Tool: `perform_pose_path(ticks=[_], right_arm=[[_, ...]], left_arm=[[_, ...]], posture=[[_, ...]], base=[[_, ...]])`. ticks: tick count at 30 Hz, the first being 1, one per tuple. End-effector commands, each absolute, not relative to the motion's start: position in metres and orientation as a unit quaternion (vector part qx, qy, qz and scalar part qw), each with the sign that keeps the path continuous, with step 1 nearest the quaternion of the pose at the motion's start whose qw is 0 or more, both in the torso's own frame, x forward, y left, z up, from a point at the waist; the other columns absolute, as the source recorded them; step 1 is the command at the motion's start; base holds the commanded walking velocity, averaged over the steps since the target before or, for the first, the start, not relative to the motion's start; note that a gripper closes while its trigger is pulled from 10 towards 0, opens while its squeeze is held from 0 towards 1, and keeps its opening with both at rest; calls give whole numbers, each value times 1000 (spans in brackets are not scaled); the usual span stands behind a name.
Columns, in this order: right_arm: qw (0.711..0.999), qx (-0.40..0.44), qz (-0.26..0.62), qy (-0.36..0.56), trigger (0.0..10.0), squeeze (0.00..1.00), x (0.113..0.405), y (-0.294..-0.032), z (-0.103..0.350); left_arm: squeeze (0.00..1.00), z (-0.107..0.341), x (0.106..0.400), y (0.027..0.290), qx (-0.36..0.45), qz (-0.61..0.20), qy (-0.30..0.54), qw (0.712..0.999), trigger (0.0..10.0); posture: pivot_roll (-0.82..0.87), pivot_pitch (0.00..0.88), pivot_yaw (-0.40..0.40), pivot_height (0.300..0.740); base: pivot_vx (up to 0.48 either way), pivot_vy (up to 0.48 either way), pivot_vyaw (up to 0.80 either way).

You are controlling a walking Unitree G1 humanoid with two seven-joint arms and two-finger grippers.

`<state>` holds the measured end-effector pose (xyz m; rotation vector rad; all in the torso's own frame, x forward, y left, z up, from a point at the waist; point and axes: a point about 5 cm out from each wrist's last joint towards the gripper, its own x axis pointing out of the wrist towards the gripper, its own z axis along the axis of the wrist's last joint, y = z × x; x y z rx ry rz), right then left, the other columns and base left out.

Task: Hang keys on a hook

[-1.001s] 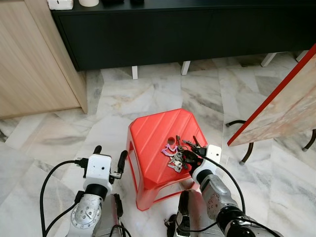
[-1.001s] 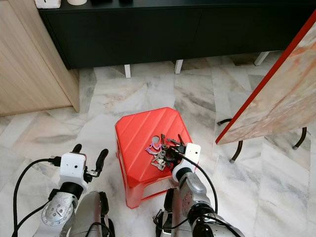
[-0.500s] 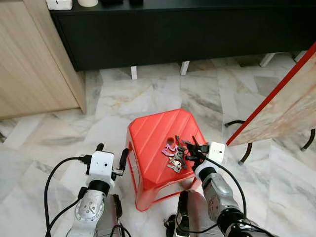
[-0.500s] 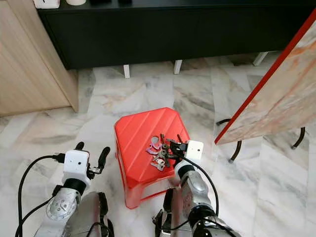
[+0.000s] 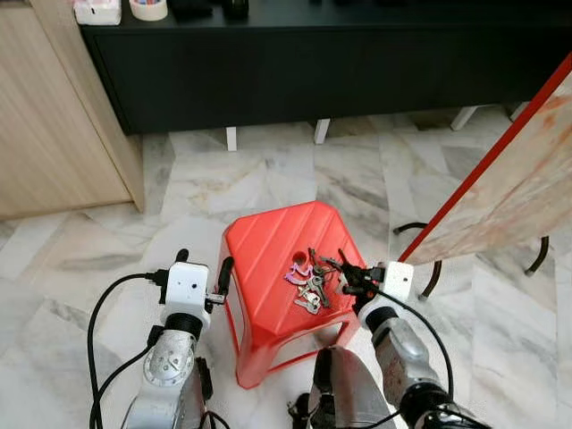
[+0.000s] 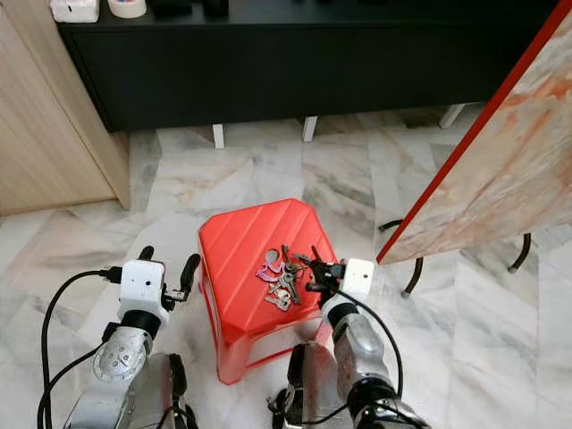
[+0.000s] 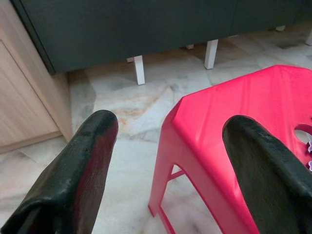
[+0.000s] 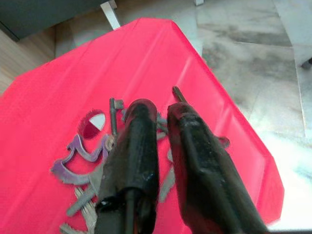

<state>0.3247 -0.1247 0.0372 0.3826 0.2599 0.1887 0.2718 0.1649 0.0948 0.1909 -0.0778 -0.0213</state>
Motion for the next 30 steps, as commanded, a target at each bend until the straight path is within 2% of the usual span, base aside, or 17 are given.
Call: perform_pose_path(ticks=[1,14,24,25,26,27,30], right_arm=[[965,195,82,156,10000,1000,323,-128,31],[954,208,129,176,10000,1000,335,-104,44],[957,192,112,186,10000,1000,337,-106,44],[957,193,110,185,10000,102,338,-107,44],[957,194,109,185,10000,102,338,-107,45],[957,193,107,186,10000,0,338,-108,45],[958,199,96,184,10000,0,339,-111,45]], left_arm=[[0,88,267,165,96,-10,-31,995,10000],[0,97,252,169,100,-8,-38,994,10000],[0,100,243,169,100,-8,-35,994,10000],[0,100,241,169,100,-7,-34,994,10000],[0,101,241,169,100,-7,-33,994,10000],[0,101,240,169,100,-7,-32,994,10000],[0,101,238,169,100,-6,-28,995,10000]], posture=[[114,167,-168,606],[155,243,-159,606],[169,283,-156,606],[170,285,-155,606],[170,287,-153,606],[170,287,-153,606],[168,290,-151,606]], base=[[0,0,0],[0,0,0],[0,0,0],[0,0,0],[0,0,0],[0,0,0],[0,0,0]])
